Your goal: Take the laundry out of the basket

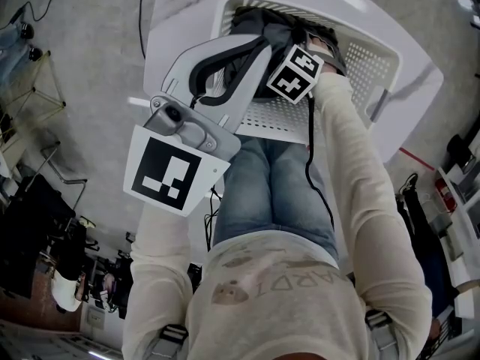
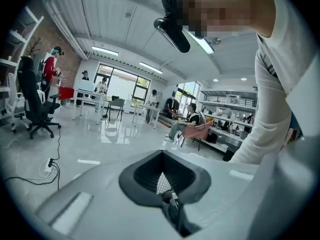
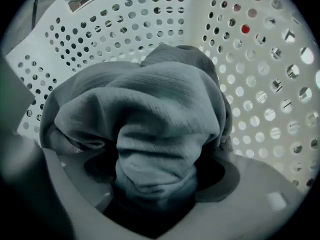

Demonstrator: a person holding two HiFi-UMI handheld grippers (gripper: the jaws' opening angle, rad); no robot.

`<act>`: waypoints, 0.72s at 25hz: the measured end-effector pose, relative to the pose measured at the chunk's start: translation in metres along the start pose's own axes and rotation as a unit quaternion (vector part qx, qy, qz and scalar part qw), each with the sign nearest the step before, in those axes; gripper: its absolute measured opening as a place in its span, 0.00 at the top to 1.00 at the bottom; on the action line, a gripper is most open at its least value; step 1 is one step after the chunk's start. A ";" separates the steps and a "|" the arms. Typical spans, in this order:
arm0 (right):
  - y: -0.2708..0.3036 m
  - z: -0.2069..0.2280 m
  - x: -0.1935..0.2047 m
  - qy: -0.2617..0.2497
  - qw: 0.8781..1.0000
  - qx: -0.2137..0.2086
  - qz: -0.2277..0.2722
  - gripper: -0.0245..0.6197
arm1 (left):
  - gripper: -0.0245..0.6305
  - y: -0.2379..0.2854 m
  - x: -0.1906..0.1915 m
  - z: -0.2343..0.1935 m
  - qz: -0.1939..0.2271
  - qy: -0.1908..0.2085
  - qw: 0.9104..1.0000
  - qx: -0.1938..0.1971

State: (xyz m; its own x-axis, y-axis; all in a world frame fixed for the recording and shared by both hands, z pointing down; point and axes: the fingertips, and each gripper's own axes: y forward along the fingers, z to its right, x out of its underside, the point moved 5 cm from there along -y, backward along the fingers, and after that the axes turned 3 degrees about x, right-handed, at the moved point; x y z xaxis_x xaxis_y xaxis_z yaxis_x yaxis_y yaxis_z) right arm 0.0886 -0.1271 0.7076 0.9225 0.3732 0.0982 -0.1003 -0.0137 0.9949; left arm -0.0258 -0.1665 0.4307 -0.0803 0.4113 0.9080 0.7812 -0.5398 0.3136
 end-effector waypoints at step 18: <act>-0.091 -0.025 0.007 0.082 0.986 0.002 0.143 0.70 | 0.96 -0.015 -0.018 0.020 0.004 0.014 1.000 -0.020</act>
State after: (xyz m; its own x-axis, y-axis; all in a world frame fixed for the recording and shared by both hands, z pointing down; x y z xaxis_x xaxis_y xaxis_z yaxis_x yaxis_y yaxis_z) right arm 0.0952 -0.1005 0.6168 0.7841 0.4981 0.3703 -0.3465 -0.1436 0.9270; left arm -0.0237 -0.1516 0.4042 -0.0913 0.3866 0.9177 0.7564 -0.5724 0.3164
